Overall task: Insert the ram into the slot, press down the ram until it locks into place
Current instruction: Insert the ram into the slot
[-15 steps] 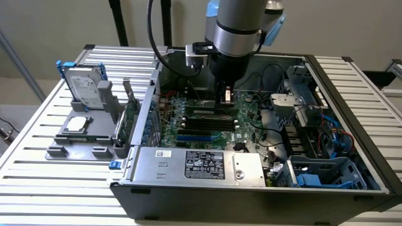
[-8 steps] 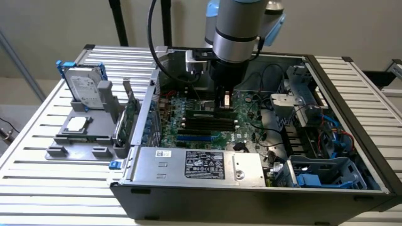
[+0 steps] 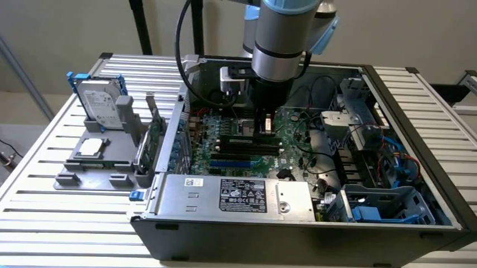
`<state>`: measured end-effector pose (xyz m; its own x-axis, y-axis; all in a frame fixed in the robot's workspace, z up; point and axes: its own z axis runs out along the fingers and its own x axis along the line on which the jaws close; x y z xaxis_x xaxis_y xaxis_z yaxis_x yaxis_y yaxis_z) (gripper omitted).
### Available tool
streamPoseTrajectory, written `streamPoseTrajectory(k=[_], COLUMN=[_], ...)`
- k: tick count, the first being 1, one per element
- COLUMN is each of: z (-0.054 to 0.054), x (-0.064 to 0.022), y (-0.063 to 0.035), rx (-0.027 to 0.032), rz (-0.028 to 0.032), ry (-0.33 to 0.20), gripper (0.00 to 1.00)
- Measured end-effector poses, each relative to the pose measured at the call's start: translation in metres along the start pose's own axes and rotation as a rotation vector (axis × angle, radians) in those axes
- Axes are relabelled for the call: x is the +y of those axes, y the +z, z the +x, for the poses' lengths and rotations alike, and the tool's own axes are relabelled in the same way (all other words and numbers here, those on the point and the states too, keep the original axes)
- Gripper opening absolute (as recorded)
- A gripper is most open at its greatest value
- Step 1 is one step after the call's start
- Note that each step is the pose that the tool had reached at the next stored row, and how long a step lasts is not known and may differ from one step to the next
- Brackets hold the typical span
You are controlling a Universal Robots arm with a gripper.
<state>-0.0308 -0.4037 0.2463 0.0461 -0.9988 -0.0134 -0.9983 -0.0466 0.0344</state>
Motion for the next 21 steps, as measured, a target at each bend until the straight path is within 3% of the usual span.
streamPoseTrajectory(k=[14, 21], z=[-0.0021, -0.0029], x=[-0.0005, -0.0007], y=[0.0032, 0.0077], rx=[0.0012, 0.0036], rz=[0.0001, 0.0060], ry=[0.000, 0.000], gripper=[0.13, 0.13])
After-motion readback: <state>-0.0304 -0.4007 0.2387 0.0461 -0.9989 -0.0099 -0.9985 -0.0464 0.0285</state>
